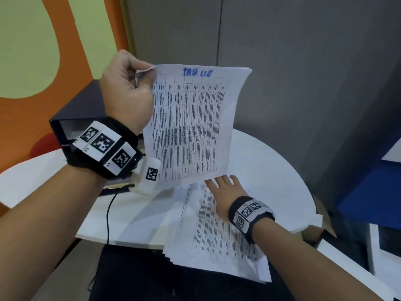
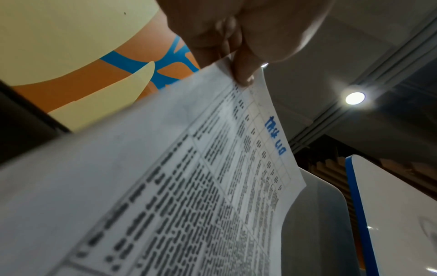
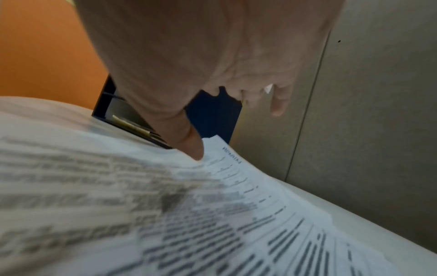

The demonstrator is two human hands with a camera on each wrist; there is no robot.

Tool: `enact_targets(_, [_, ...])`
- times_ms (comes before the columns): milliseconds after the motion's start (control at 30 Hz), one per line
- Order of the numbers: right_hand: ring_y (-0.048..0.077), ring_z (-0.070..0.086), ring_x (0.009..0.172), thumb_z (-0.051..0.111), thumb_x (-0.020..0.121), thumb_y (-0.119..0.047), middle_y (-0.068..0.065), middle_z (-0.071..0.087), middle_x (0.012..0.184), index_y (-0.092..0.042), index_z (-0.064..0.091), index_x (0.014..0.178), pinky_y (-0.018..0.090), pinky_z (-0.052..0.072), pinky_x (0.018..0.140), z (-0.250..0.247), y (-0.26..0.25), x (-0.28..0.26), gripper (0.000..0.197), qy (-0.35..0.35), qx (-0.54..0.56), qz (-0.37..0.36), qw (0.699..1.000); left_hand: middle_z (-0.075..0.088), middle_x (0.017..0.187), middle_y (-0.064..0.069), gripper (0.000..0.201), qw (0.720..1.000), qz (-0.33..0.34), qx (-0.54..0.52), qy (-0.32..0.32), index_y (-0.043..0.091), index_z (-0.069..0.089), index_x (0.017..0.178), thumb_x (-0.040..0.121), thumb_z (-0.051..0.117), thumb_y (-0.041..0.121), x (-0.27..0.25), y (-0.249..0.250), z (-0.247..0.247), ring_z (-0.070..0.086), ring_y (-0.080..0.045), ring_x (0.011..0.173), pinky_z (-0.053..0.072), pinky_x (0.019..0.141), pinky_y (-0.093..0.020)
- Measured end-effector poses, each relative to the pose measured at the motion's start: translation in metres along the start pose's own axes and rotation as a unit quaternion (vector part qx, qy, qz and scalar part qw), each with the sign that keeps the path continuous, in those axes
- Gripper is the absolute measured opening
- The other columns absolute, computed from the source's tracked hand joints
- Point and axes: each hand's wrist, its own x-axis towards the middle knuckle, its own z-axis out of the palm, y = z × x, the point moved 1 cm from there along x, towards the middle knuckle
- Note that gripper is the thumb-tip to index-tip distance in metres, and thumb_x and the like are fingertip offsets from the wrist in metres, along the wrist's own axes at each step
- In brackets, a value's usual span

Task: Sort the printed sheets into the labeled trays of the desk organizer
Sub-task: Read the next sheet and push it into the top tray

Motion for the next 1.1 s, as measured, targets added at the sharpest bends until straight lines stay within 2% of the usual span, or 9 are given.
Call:
enact_targets(267, [0.024,0.032,0.135,0.059,0.081,-0.026,0.005,0.035,0.148,-0.018,0.028,0.145,0.044,0.027,0.109,-0.029,0.017,-0.002,0.071,0.075,0.025,0.023,0.997,0.048,0.066,0.013,0.032,0.998,-0.051,0.001,0.022,0.031,0.049,0.076,0.087,0.065,0.006,-0.002,0.0,-0.007,0.043,0.006,0.051,0.036,0.054,-0.01])
enact_targets(400, [0.019,0.055,0.117,0.043,0.088,-0.012,-0.002,0.058,0.133,-0.026,0.059,0.125,0.039,0.039,0.105,-0.05,0.039,-0.015,0.042,0.053,0.171,0.135,0.975,0.042,0.064,0.009,0.027,0.995,-0.09,0.006,0.035,0.034,0.051,0.076,0.086,0.067,0.014,0.0,-0.011,-0.019,0.036,-0.001,0.055,0.036,0.054,-0.017])
enact_targets(533, [0.026,0.061,0.097,0.037,0.086,-0.005,0.004,0.067,0.112,-0.025,0.068,0.095,0.028,0.047,0.084,-0.062,0.064,-0.025,0.037,0.184,0.404,0.288,0.849,0.059,0.076,-0.004,0.023,0.985,-0.164,-0.006,0.056,0.032,0.054,0.077,0.086,0.068,0.016,-0.008,-0.03,-0.025,0.054,-0.014,0.067,0.049,0.065,-0.028])
enact_targets(633, [0.021,0.064,0.098,0.033,0.094,-0.013,-0.001,0.066,0.113,-0.024,0.059,0.111,0.034,0.049,0.089,-0.073,0.065,-0.026,0.033,0.335,0.582,0.269,0.69,0.062,0.078,0.004,0.021,0.97,-0.233,-0.029,0.068,0.026,0.055,0.079,0.089,0.067,0.013,-0.017,-0.043,-0.025,0.058,-0.005,0.067,0.051,0.067,-0.026])
enact_targets(700, [0.013,0.063,0.103,0.035,0.098,-0.028,-0.007,0.064,0.116,-0.025,0.053,0.125,0.031,0.046,0.091,-0.092,0.06,-0.028,0.032,0.371,0.649,0.219,0.627,0.061,0.082,0.004,0.019,0.961,-0.266,-0.042,0.061,0.024,0.056,0.08,0.09,0.066,0.012,-0.025,-0.049,-0.025,0.058,-0.006,0.071,0.051,0.07,-0.027])
enact_targets(800, [0.005,0.055,0.112,0.043,0.097,-0.045,-0.019,0.056,0.121,-0.027,0.044,0.136,0.027,0.04,0.097,-0.111,0.05,-0.026,0.043,0.297,0.665,0.15,0.669,0.065,0.093,-0.004,0.014,0.939,-0.335,-0.068,0.03,0.022,0.057,0.083,0.089,0.066,0.014,-0.04,-0.056,-0.028,0.062,-0.022,0.089,0.055,0.088,-0.047])
enact_targets(867, [0.005,0.061,0.103,0.049,0.096,-0.045,-0.015,0.063,0.116,-0.023,0.053,0.128,0.031,0.047,0.092,-0.111,0.038,-0.024,0.039,0.239,0.662,0.126,0.699,0.066,0.097,-0.007,0.011,0.92,-0.382,-0.085,0.019,0.022,0.058,0.081,0.086,0.067,0.017,-0.051,-0.062,-0.031,0.063,-0.028,0.097,0.052,0.095,-0.056])
enact_targets(967, [0.002,0.068,0.085,0.052,0.099,-0.031,-0.003,0.072,0.101,-0.013,0.066,0.11,0.02,0.052,0.073,-0.095,0.023,-0.018,0.026,0.213,0.69,0.122,0.681,0.072,0.106,-0.005,0.004,0.89,-0.442,-0.108,0.018,0.015,0.064,0.098,0.096,0.061,0.018,-0.075,-0.069,-0.038,0.069,-0.029,0.104,0.055,0.092,-0.052])
enact_targets(1100, [0.0,0.067,0.084,0.051,0.099,-0.019,0.0,0.071,0.106,-0.011,0.067,0.111,0.007,0.048,0.065,-0.066,0.004,-0.017,0.021,0.123,0.719,0.111,0.675,0.067,0.126,0.005,0.031,0.869,-0.484,-0.069,-0.073,0.018,0.059,0.131,0.105,0.046,0.028,-0.118,-0.073,-0.055,0.063,-0.017,0.115,0.045,0.103,-0.041])
